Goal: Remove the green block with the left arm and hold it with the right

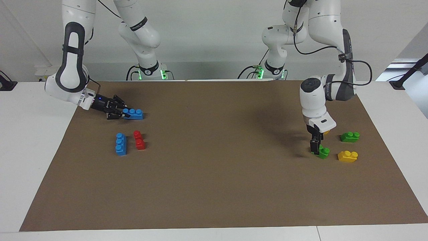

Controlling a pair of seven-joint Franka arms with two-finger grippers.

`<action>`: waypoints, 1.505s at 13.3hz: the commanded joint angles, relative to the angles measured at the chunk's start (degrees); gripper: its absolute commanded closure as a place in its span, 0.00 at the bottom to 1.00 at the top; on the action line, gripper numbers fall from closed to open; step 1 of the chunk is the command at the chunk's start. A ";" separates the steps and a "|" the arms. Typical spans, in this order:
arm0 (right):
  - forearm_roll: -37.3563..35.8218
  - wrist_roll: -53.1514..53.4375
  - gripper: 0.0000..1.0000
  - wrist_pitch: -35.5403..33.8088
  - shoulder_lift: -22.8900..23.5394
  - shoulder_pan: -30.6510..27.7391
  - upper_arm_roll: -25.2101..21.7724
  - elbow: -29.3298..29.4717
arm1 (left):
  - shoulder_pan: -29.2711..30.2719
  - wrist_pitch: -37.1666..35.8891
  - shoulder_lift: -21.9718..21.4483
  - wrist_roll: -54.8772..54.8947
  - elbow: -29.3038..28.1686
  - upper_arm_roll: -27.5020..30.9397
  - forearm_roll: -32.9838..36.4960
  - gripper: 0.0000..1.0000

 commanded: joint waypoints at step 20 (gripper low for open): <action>-10.08 60.89 0.00 -7.45 -10.21 19.57 0.75 22.36 | 0.90 -43.05 -3.16 22.32 28.29 -11.40 -28.22 0.00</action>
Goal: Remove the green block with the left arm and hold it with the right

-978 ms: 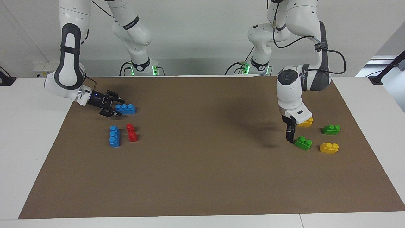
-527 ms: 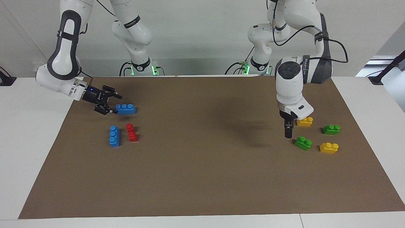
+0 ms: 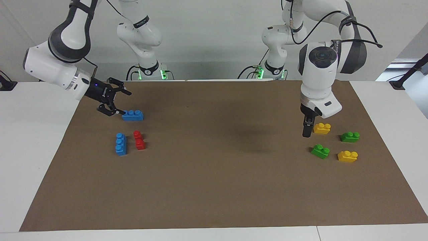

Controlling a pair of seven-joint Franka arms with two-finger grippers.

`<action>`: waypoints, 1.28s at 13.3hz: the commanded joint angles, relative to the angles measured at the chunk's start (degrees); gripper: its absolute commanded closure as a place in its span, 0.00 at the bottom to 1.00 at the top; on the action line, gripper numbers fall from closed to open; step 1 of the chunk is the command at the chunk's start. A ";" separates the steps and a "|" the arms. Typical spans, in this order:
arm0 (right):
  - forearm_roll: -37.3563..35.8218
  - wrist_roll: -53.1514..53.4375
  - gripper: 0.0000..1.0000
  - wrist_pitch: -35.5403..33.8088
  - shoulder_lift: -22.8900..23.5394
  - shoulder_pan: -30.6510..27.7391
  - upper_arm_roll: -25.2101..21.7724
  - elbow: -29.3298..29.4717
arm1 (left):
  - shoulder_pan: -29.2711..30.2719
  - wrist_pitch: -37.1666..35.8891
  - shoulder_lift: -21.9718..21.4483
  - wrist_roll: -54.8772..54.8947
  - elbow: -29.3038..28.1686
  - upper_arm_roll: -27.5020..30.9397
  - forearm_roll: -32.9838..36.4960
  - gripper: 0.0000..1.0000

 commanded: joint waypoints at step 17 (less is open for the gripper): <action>-33.02 92.69 0.00 2.41 1.73 14.27 0.12 12.69 | 12.54 -17.54 -10.21 70.15 3.01 0.95 -16.35 0.00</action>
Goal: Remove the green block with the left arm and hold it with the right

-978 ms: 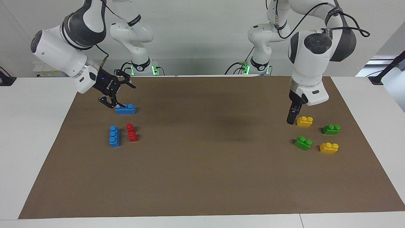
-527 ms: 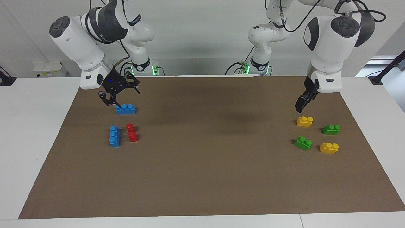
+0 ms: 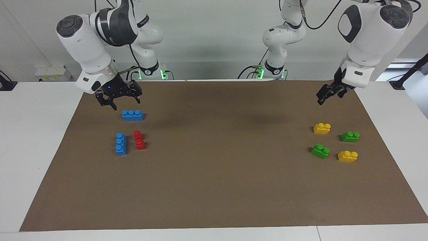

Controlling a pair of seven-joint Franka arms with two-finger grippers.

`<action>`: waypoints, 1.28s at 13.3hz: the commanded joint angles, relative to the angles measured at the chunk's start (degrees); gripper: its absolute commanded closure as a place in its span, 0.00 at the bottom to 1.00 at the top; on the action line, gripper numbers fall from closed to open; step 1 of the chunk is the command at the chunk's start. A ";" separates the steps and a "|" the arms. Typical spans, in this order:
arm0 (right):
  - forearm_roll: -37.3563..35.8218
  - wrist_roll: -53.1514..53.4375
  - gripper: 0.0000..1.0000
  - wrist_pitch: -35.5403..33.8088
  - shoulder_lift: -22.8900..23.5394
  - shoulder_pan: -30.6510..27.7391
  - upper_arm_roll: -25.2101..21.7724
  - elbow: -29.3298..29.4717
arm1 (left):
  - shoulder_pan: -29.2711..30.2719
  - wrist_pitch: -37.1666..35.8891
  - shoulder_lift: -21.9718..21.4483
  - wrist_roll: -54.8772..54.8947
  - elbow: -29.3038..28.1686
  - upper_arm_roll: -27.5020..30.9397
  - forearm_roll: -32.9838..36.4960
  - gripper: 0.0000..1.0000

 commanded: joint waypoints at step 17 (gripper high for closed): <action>-4.53 6.21 0.00 -12.07 9.01 4.19 -5.92 17.86 | -6.56 -6.95 0.32 6.31 6.10 8.90 -7.18 0.00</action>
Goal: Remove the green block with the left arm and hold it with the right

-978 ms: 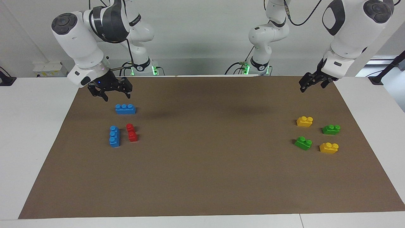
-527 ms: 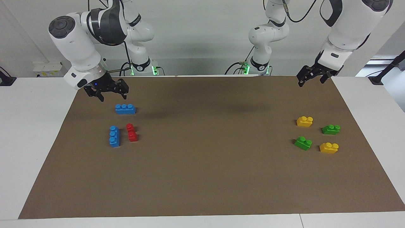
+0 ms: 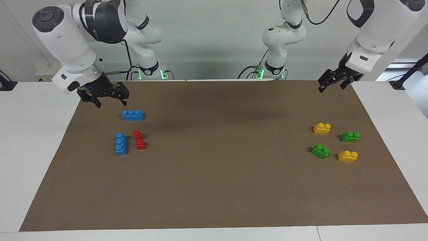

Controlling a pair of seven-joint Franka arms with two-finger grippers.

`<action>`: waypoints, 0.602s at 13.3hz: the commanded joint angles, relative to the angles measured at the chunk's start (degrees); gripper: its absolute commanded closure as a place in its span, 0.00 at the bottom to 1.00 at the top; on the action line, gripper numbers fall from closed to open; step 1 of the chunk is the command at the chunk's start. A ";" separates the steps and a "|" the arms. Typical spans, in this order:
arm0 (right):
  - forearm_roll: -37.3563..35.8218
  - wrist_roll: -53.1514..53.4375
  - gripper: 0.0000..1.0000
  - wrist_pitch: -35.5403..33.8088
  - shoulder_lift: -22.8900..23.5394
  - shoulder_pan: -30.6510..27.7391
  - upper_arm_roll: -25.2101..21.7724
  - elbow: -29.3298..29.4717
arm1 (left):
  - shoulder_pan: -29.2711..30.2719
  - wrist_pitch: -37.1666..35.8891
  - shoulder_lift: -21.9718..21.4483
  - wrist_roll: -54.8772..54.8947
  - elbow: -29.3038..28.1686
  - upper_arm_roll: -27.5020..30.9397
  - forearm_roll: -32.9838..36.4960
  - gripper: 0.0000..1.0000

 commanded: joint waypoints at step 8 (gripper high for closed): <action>-0.41 2.13 0.00 -2.66 -1.21 0.83 -3.30 3.76 | -1.30 -1.68 0.94 0.53 2.11 0.45 2.05 0.00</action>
